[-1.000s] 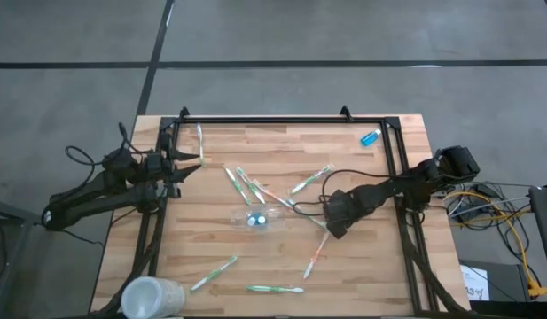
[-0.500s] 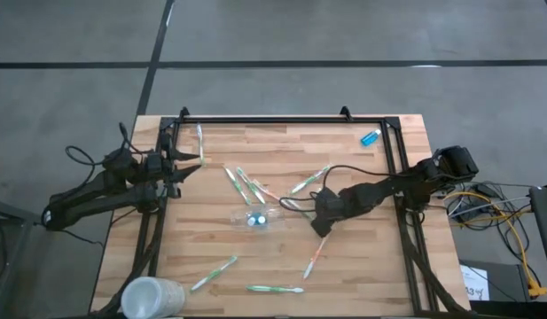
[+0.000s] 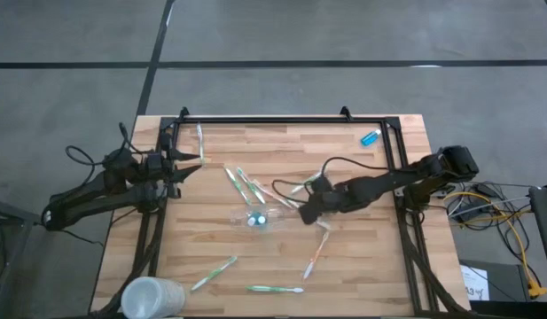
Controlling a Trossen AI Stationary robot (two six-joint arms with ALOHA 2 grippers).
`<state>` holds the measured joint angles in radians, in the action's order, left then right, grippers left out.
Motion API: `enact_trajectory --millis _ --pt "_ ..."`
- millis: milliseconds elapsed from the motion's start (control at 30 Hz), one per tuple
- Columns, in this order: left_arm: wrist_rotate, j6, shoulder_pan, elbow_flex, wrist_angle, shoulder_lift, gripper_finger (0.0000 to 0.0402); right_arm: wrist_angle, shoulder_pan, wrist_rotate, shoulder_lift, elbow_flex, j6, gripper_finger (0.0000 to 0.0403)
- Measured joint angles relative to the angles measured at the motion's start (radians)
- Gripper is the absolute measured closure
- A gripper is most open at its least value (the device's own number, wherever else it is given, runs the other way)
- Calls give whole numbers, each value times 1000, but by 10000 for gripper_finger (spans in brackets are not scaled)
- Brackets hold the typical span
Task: Pick & Place toothbrushing station
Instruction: Put the blue mouthwash bottle into the transparent organizer
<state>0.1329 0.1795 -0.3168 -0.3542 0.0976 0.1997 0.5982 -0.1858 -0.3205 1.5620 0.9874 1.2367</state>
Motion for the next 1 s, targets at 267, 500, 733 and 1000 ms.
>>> enact_trajectory --millis 267,500,733,1000 --pt "0 0 0 0 0 0 268 232 49 -41 0 119 269 295" --pt "0 0 0 0 0 0 268 259 89 -44 0 126 225 250" --pt "0 0 0 0 0 0 268 180 127 -46 2 55 187 185" --pt "0 0 0 0 0 0 268 12 197 -49 4 -46 158 170"
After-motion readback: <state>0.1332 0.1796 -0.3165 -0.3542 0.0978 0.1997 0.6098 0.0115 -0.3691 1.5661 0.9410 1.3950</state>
